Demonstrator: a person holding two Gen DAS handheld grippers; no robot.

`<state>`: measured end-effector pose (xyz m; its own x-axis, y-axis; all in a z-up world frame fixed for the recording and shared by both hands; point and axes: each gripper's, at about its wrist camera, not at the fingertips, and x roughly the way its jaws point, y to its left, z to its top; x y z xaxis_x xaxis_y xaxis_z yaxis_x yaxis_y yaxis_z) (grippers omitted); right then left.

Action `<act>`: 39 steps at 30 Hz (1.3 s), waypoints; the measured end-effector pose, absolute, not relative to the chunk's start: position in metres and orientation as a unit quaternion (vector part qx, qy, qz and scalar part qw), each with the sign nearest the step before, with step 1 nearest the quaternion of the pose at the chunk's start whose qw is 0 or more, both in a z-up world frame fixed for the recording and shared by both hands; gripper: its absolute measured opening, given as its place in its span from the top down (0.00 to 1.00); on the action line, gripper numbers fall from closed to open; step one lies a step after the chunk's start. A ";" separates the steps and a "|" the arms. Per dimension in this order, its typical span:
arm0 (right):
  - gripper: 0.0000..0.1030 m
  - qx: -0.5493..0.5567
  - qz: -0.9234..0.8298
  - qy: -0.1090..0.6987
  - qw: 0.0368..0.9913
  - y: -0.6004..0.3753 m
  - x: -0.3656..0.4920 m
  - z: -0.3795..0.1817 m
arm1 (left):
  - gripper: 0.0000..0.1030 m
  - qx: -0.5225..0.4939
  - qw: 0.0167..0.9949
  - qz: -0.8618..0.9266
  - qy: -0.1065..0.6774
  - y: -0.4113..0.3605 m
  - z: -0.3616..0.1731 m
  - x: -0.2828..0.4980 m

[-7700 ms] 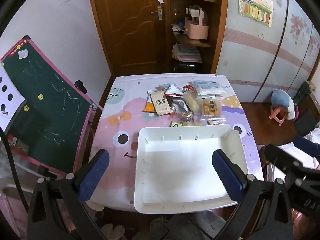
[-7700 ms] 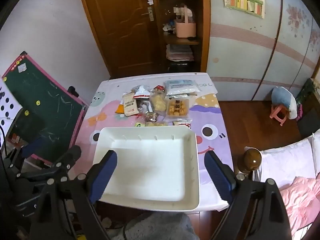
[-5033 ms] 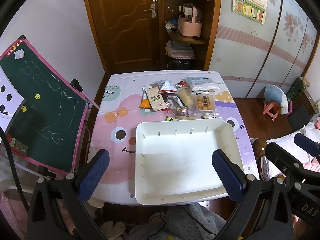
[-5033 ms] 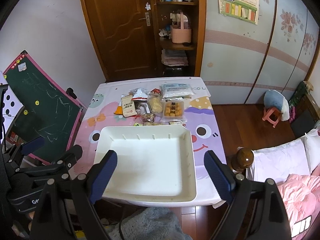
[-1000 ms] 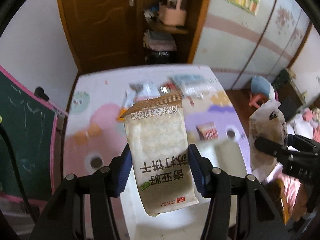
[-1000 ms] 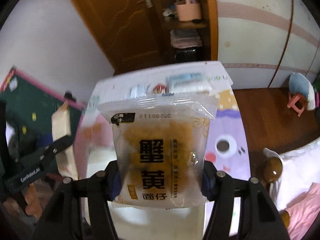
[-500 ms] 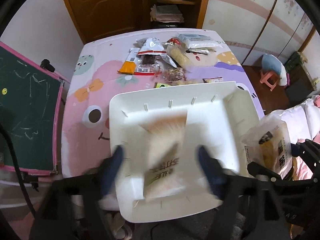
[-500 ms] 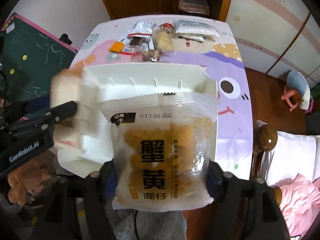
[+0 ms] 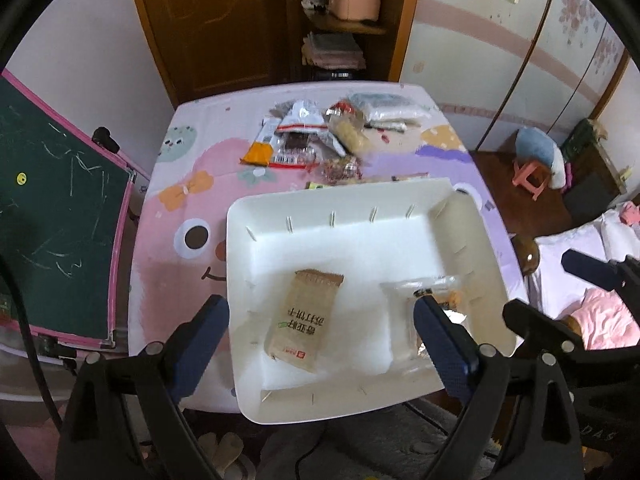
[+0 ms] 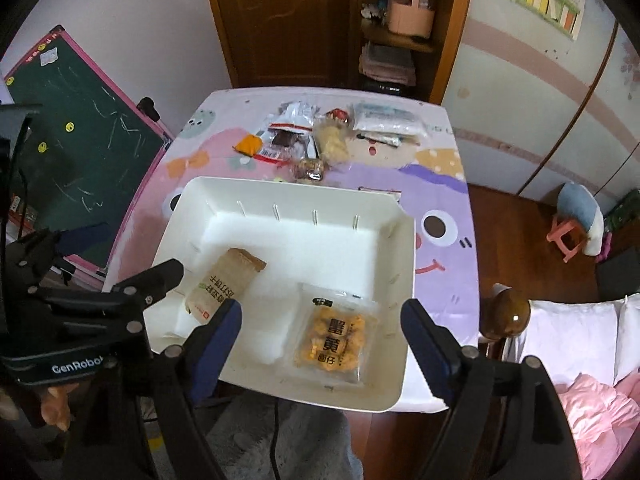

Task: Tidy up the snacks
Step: 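Carry both packets to the white tray and open both grippers to release, then grasp the white wrapper with the left gripper while the right grasps the clear bag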

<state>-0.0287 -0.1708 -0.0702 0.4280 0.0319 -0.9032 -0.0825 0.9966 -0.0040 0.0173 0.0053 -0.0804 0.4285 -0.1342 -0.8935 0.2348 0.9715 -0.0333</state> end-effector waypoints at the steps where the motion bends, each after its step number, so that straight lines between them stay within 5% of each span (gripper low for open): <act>1: 0.20 -0.022 0.034 0.532 0.846 -0.171 -0.030 -0.068 | 0.10 0.043 0.848 -0.112 0.516 0.005 -0.076 0.016; 39: 0.20 0.041 0.018 0.463 0.885 -0.216 -0.027 -0.015 | 0.10 0.014 0.872 -0.129 0.472 0.003 -0.014 0.042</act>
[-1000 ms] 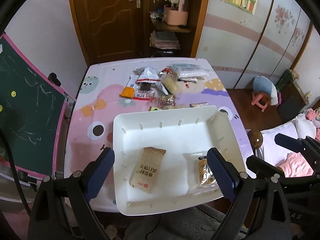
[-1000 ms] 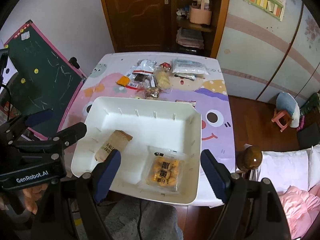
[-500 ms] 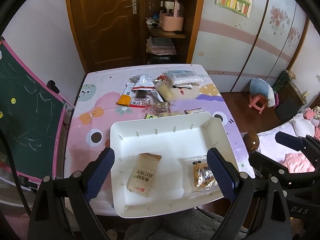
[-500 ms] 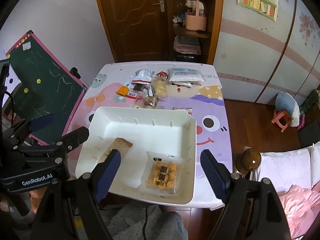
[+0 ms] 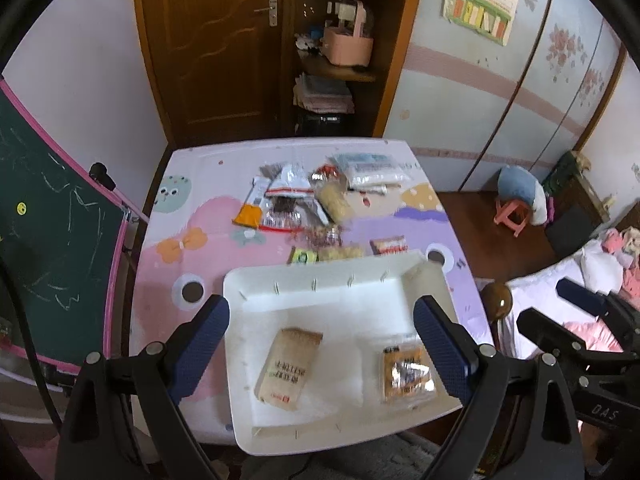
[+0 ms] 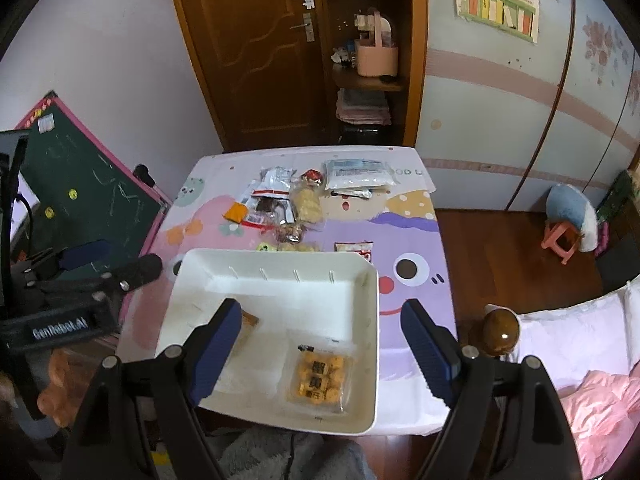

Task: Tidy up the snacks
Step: 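Grasp the white wrapper with the left gripper while the right grasps the clear bag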

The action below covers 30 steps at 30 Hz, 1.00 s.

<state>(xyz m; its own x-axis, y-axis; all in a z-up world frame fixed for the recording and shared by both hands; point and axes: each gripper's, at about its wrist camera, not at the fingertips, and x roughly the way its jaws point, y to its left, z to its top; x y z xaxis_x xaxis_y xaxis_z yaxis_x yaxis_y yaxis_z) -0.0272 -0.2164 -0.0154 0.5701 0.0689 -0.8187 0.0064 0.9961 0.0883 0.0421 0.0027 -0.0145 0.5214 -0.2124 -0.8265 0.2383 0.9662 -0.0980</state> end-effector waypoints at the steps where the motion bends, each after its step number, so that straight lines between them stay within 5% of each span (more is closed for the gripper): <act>1: 0.20 0.049 0.022 0.463 0.885 -0.220 -0.024 -0.015 | 0.10 0.010 0.874 -0.128 0.468 0.005 -0.011 0.046; 30: 0.17 0.041 -0.002 0.505 0.862 -0.262 0.239 0.013 | 0.09 0.036 0.887 -0.102 0.448 0.019 0.023 0.299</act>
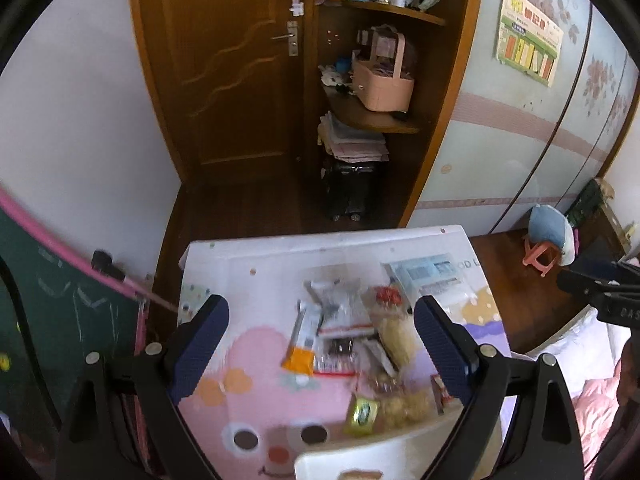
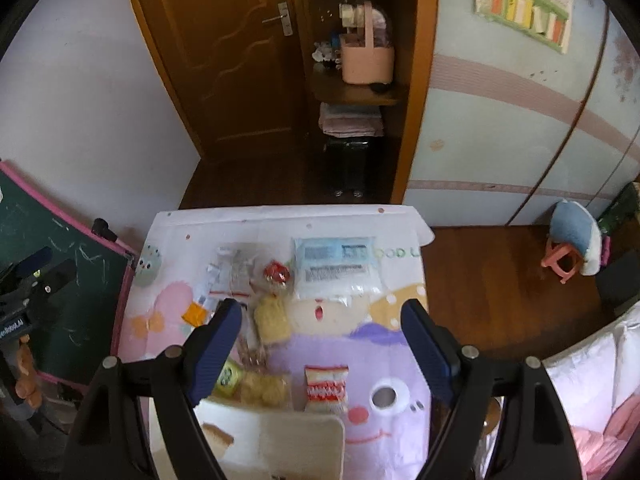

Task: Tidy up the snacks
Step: 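Grasp the white wrapper with the left gripper while the right grasps the clear bag, then lift both packets over the white tray and release them inside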

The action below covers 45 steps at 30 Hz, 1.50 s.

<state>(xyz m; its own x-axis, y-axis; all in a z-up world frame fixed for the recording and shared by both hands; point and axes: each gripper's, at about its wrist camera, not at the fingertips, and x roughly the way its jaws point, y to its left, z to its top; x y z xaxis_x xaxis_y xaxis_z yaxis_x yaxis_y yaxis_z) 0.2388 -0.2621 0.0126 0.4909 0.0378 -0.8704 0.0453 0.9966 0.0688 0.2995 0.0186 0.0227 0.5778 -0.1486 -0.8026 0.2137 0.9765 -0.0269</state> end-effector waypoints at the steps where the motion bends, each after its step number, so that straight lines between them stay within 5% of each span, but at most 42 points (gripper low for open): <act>1: 0.11 0.042 -0.001 0.507 0.861 -0.263 0.248 0.009 | 0.09 0.040 0.885 -0.102 0.452 0.014 0.018 0.310; 4: 0.01 0.046 -0.003 0.515 0.856 -0.268 0.289 -0.017 | 0.09 0.047 0.874 -0.116 0.470 -0.002 -0.005 0.343; 18: 0.00 0.141 -0.030 0.623 0.769 -0.322 0.396 -0.217 | 0.09 0.011 0.782 -0.097 0.616 -0.041 -0.209 0.452; 30: 0.00 0.150 0.016 0.662 0.734 -0.312 0.413 -0.278 | 0.10 0.024 0.767 -0.104 0.633 -0.061 -0.260 0.464; 33: 0.00 0.154 0.012 0.668 0.728 -0.311 0.410 -0.280 | 0.24 0.032 0.764 -0.106 0.636 -0.067 -0.266 0.462; 35: 0.08 0.151 0.022 0.669 0.728 -0.306 0.406 -0.279 | 0.29 0.030 0.767 -0.106 0.632 -0.066 -0.266 0.461; 40: 0.69 0.214 0.071 0.640 0.735 -0.313 0.393 -0.267 | 0.47 0.046 0.778 -0.102 0.618 -0.066 -0.260 0.451; 45: 0.81 0.216 0.070 0.617 0.754 -0.312 0.367 -0.245 | 0.58 0.054 0.792 -0.084 0.603 -0.062 -0.242 0.436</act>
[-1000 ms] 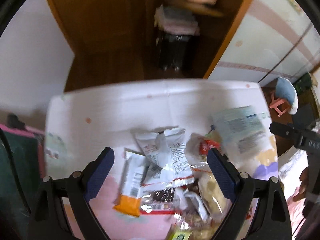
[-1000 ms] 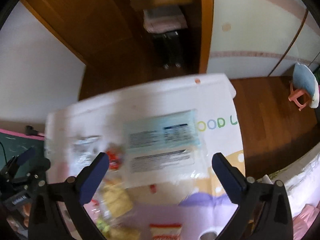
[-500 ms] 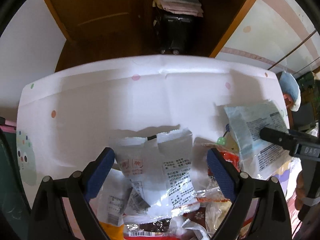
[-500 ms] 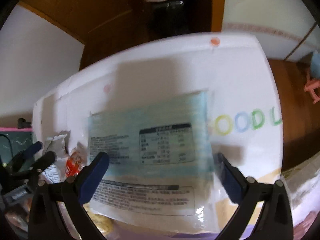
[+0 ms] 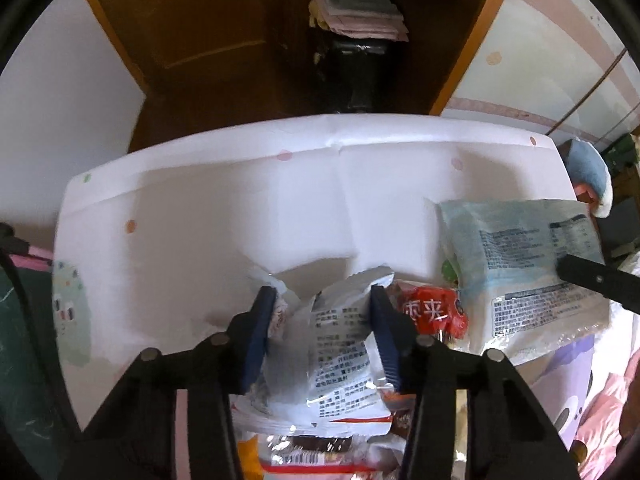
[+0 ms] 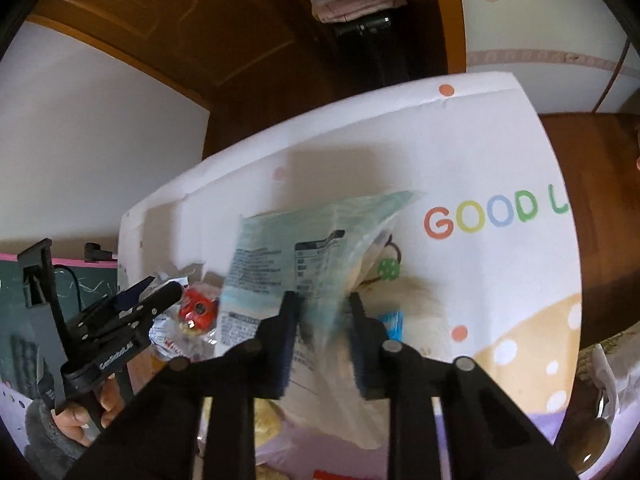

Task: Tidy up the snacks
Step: 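Lift both packets over the white tray and release them inside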

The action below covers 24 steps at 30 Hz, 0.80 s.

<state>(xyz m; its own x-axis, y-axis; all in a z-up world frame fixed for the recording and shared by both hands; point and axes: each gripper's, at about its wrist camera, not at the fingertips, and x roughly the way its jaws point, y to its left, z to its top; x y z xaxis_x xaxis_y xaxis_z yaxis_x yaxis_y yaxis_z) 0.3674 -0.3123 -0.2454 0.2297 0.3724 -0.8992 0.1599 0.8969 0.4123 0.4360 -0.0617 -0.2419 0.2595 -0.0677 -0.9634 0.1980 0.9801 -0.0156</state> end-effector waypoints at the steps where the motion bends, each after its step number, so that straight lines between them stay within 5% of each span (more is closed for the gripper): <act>1: 0.82 0.215 0.070 0.612 0.758 -0.314 0.365 -0.240 | 0.59 0.054 0.794 -0.083 0.600 -0.059 -0.238 0.435; 24: 0.84 0.086 0.107 0.464 0.875 -0.233 0.193 -0.004 | 0.65 0.038 0.881 -0.120 0.455 -0.009 0.019 0.217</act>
<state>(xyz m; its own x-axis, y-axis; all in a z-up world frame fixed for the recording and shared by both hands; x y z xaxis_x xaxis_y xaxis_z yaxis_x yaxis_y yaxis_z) 0.1931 -0.2331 -0.0041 0.5458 0.2671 -0.7942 -0.1078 0.9623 0.2495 0.2168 -0.0086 0.0192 0.5562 -0.1774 -0.8119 0.2471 0.9681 -0.0422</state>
